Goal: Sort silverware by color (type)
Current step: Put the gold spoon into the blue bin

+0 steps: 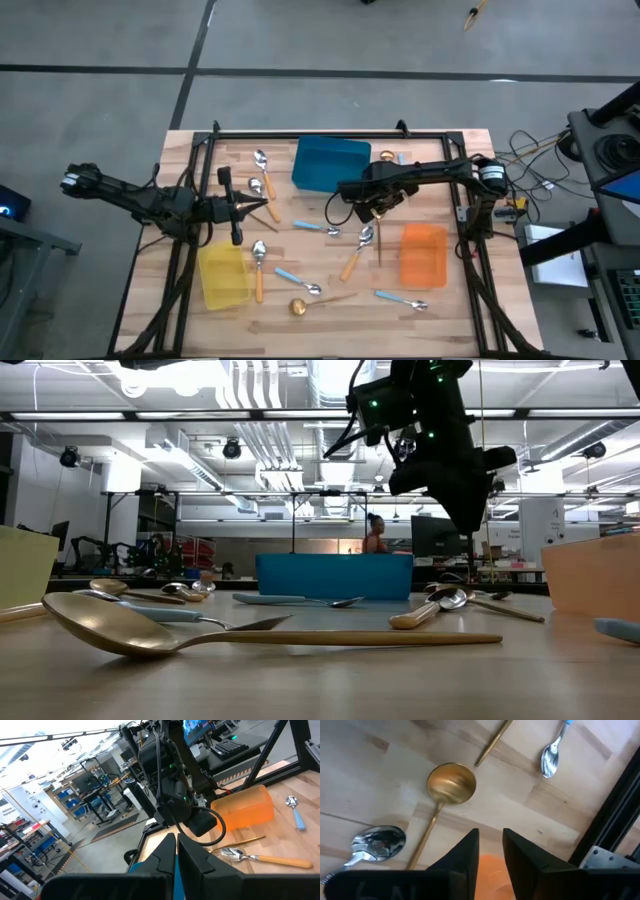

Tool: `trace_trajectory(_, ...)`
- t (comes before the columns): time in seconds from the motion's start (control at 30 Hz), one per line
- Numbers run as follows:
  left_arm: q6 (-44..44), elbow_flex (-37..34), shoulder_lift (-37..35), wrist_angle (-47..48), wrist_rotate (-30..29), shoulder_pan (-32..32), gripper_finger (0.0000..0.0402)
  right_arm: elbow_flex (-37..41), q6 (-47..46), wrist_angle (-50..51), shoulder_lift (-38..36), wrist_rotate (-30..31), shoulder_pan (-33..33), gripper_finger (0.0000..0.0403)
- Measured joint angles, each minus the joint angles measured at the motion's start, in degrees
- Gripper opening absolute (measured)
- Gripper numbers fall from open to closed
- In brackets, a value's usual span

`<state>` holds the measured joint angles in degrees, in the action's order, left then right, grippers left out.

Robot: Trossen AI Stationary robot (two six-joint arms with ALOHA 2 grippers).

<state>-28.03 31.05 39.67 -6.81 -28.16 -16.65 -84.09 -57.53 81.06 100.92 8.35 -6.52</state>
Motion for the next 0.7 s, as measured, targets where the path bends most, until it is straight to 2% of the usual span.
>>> trace_trajectory(0.3,-0.02,0.00,0.01,0.03,0.00,-0.01,0.0000,0.00,-0.08,-3.68,-0.07,-1.04,0.00,0.0185)
trace_trajectory(0.7,-0.02,0.00,0.01,0.09,0.00,-0.01,0.0000,0.00,2.68,-4.89,0.33,0.69,0.00,0.0191)
